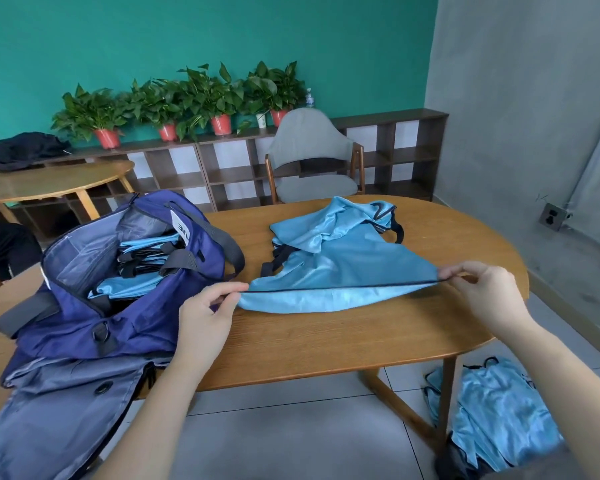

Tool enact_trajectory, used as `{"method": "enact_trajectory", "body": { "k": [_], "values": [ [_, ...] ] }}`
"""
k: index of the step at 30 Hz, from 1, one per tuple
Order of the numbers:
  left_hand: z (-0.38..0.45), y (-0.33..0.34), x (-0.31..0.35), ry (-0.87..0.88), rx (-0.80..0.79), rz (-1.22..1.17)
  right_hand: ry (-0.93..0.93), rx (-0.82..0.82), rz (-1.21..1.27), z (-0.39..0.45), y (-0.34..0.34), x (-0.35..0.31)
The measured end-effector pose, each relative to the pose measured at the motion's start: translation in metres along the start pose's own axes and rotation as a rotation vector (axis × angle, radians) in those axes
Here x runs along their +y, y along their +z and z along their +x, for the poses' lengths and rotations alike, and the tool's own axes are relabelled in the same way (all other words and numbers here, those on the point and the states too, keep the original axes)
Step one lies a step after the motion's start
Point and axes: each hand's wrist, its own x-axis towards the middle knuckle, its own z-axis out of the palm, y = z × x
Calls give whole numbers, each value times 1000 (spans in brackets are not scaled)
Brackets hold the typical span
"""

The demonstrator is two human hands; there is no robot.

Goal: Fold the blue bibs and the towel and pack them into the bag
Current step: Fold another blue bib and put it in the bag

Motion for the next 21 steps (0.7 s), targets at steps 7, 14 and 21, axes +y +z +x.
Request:
{"method": "enact_trajectory", "body": {
  "k": [7, 14, 21],
  "values": [
    [-28, -10, 5, 68, -254, 115, -21, -203, -202, -17, -5, 16],
    [-29, 0, 1, 144, -263, 311, -105, -135, -242, -21, 4, 6],
    [-7, 36, 28, 283, -85, 278, -221, -187, -133, -1, 49, -22]
  ]
}}
